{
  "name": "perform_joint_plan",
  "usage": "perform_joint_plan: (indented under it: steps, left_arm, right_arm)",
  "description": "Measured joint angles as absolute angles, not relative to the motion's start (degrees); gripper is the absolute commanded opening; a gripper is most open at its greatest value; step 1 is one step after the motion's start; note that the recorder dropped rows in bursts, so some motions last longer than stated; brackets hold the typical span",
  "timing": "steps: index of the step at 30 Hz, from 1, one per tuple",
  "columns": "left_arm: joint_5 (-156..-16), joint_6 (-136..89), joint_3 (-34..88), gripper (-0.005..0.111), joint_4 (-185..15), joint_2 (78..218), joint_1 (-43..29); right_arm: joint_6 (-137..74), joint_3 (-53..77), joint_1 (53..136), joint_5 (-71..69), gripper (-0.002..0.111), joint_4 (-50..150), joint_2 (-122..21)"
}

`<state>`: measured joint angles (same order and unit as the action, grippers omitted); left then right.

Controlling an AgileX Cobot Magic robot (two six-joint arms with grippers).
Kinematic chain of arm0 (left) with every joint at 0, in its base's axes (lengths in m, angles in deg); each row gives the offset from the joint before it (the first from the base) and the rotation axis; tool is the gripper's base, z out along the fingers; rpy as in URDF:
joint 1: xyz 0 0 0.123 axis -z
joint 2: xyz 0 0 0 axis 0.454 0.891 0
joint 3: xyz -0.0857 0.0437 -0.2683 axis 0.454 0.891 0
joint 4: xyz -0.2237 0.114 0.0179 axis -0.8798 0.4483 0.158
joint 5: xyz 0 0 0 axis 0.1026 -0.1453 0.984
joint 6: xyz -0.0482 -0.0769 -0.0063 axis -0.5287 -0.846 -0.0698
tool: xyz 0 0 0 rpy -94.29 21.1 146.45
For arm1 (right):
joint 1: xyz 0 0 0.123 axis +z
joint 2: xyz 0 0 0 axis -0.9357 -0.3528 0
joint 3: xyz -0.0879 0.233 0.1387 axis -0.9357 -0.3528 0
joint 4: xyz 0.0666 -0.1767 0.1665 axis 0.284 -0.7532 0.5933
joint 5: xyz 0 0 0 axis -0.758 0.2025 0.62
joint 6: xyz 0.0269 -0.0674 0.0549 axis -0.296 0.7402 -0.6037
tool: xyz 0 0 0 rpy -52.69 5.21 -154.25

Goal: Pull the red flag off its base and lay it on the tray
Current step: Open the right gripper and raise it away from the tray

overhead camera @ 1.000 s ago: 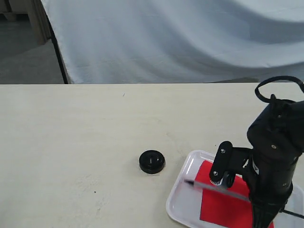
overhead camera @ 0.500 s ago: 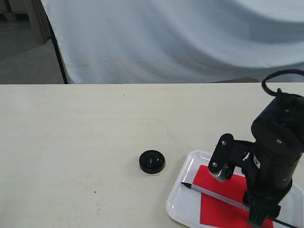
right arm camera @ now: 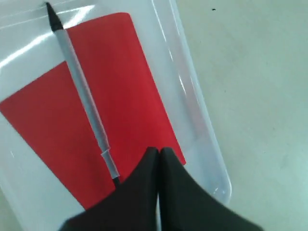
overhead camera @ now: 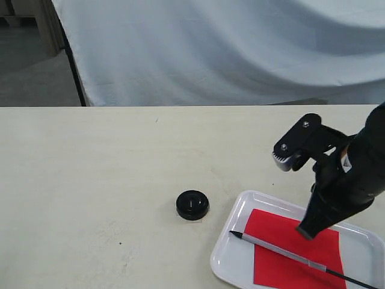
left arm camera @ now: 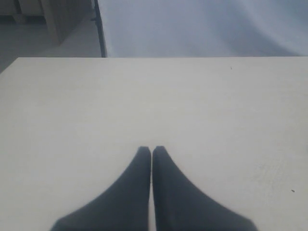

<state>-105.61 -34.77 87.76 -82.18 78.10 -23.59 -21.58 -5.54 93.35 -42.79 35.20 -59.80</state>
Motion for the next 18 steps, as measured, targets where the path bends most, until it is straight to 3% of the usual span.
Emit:
perform_joint_plan:
  steps: [11,18]
  left_arm:
    - [-105.6,-34.8,87.8,0.001,-82.2,78.1,-23.6]
    - [-105.6,-34.8,87.8,0.001,-82.2,78.1,-23.6]
  right_arm:
    - [-21.7,-6.0,72.6,-38.5,0.0,54.4,-57.0]
    - [-25.6,-15.0,69.3,-20.9,0.0,59.0,-43.1]
